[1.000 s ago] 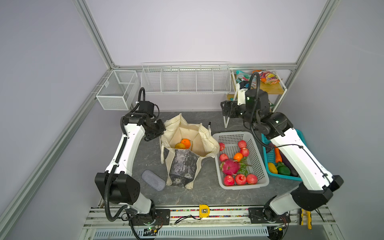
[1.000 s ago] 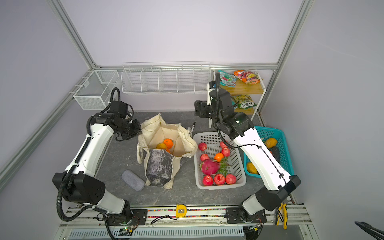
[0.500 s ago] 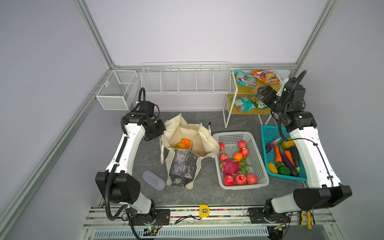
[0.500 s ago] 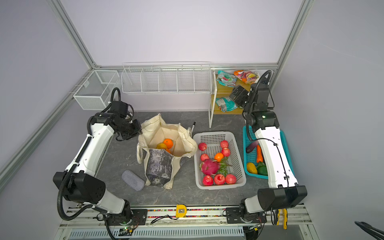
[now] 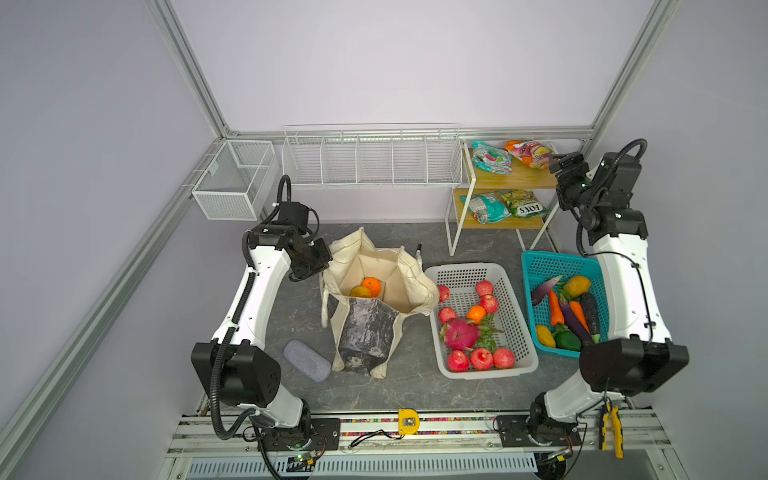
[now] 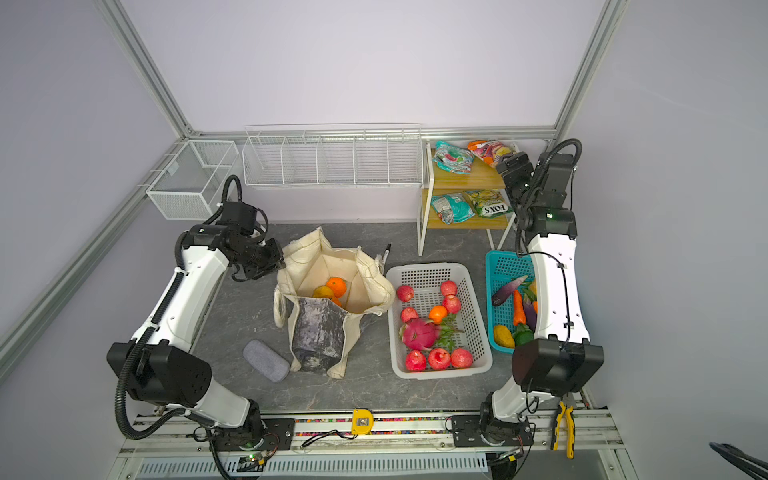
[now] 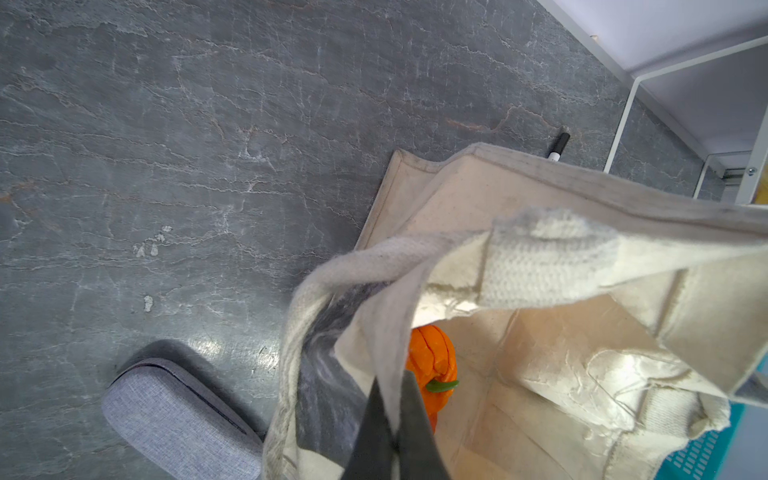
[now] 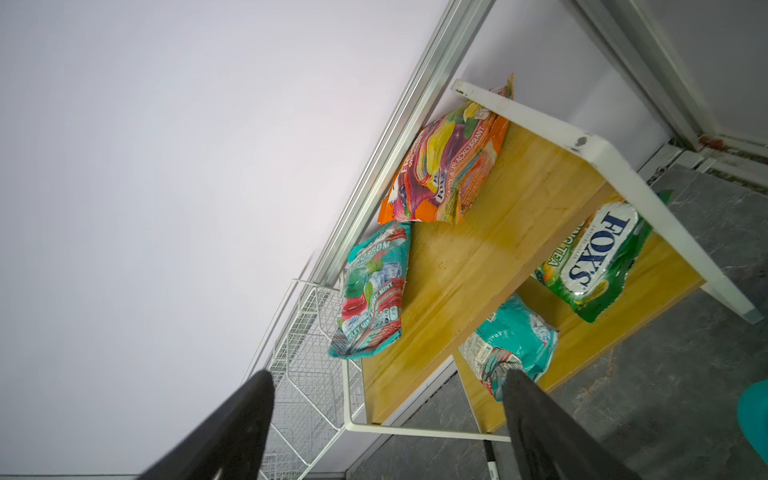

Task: Place the food into the grocery bag and tie it
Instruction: 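Raise the right gripper out of the bag toward the snack shelf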

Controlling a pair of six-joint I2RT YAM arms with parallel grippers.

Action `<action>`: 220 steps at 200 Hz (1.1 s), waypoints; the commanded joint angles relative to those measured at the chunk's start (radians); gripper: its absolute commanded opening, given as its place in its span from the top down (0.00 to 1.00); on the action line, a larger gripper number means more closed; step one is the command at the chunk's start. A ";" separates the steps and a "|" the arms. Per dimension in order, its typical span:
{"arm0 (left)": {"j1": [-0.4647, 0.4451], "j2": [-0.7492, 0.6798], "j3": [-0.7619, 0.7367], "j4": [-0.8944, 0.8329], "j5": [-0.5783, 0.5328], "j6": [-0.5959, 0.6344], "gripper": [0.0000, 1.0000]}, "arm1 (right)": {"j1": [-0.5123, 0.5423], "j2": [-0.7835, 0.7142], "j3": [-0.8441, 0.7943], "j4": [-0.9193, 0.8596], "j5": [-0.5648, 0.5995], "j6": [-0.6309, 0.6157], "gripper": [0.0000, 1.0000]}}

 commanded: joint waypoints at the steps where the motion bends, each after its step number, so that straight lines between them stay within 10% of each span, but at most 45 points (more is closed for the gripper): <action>1: 0.006 0.018 0.036 0.034 0.013 0.004 1.00 | -0.005 0.062 0.088 0.008 -0.077 0.095 0.15; 220: 0.003 0.092 0.056 0.099 0.078 -0.002 1.00 | -0.043 0.493 0.608 -0.292 0.022 0.240 0.35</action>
